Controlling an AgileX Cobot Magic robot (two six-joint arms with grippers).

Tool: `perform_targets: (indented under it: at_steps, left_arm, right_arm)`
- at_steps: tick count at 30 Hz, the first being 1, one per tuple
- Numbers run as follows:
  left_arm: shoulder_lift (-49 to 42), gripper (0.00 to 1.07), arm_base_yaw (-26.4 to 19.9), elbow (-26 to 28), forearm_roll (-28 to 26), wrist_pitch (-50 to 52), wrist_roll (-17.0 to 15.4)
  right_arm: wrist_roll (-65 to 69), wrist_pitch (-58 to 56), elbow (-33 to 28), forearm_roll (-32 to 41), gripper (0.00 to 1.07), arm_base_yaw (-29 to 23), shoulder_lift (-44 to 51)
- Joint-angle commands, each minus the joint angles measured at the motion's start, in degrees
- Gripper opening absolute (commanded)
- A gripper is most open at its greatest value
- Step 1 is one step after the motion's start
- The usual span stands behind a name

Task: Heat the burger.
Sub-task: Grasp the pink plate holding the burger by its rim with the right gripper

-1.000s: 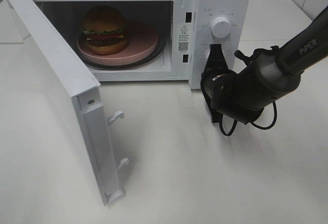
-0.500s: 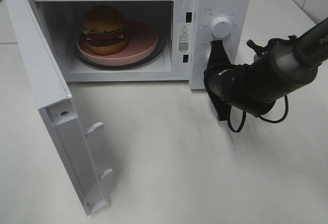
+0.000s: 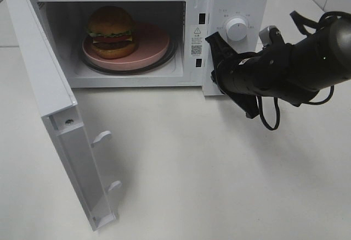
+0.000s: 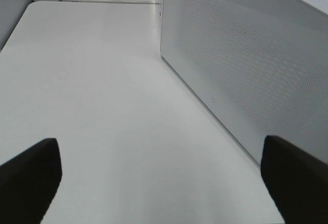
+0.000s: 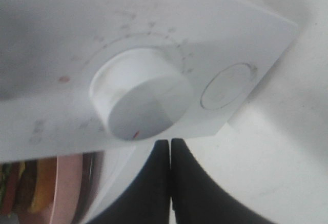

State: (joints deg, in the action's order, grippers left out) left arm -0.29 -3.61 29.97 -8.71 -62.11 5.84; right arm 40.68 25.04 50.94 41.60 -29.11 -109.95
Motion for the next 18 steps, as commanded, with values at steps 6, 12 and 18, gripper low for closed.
perform_targets:
  at_steps: [6, 12, 18]
  left_arm:
    - [-1.0, 0.98, 0.2, -0.2, -0.1, 0.5, -0.4]
    - [-1.0, 0.98, 0.2, -0.2, -0.1, 0.5, -0.4]
    - [-1.0, 0.98, 0.2, -0.2, -0.1, 0.5, -0.4]
  right_arm:
    - [-15.0, -14.8, -0.2, -12.2, 0.05, 0.2, 6.4]
    - [-20.1, -21.5, -0.2, -18.6, 0.06, 0.2, 8.9]
    - [-30.0, -35.0, 0.0, -26.5, 0.07, 0.3, 12.9]
